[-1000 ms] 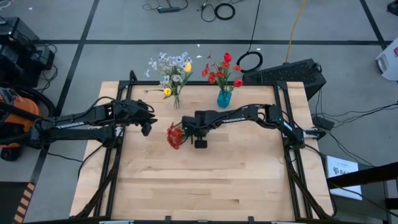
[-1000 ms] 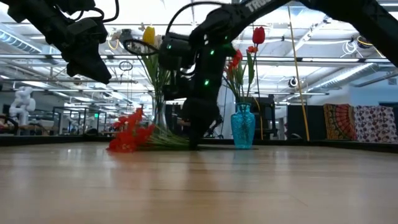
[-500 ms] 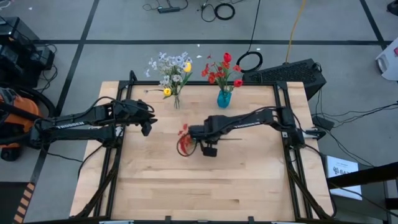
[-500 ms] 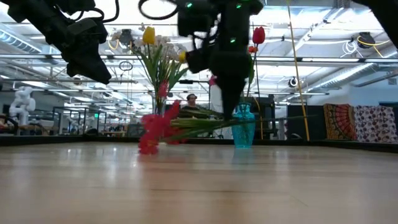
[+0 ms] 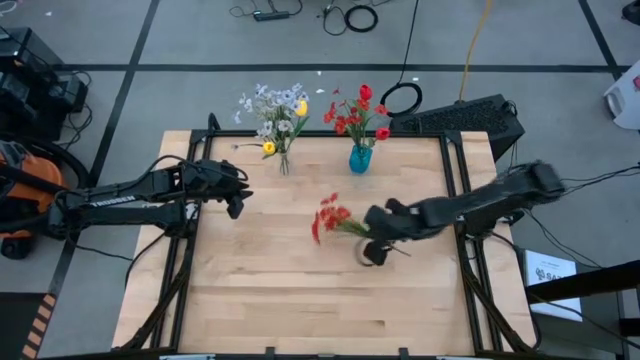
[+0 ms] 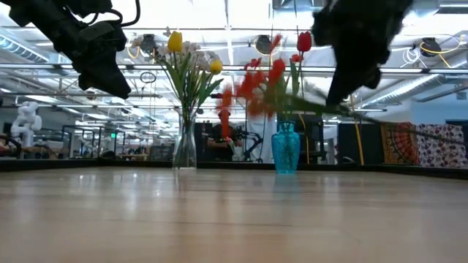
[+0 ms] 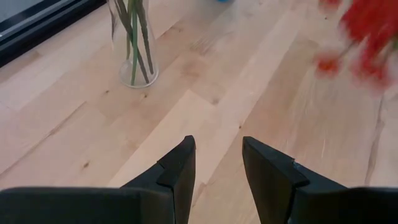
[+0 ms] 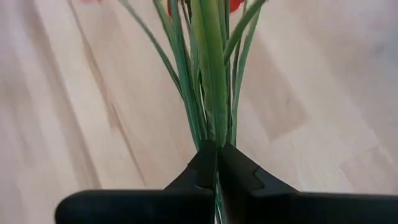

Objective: Sort flowers into vase by color
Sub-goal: Put the red flower into the blue vase

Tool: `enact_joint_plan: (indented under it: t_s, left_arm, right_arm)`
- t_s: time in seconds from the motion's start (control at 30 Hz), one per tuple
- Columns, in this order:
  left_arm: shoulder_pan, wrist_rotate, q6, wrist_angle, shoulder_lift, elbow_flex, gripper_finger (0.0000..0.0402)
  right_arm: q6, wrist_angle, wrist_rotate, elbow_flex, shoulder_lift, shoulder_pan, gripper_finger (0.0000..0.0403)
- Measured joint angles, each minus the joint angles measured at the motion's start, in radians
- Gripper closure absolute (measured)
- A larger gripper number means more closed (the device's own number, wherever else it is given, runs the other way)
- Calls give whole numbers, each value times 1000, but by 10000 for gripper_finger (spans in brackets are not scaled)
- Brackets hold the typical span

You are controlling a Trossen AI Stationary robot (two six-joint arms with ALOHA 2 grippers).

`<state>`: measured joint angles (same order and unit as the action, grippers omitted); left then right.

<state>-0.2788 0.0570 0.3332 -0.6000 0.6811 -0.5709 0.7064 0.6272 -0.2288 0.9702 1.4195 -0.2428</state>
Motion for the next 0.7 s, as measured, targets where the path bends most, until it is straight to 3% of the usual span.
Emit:
enact_joint_plan:
  t_s: [0.2, 0.37, 0.5, 0.7]
  left_arm:
    - [0, 0, 0, 23, 0, 0, 263]
    - [0, 0, 0, 42, 0, 0, 263]
    - [0, 0, 0, 48, 0, 0, 263]
    - [0, 0, -5, 47, 0, 0, 263]
  right_arm:
    - [44, -222, -312, -195, -301, -66, 402]
    - [-154, -542, -531, -312, -459, -40, 402]
    - [-339, -850, -551, -377, -485, 35, 402]
    - [-529, -1160, -472, -395, -410, 165, 402]
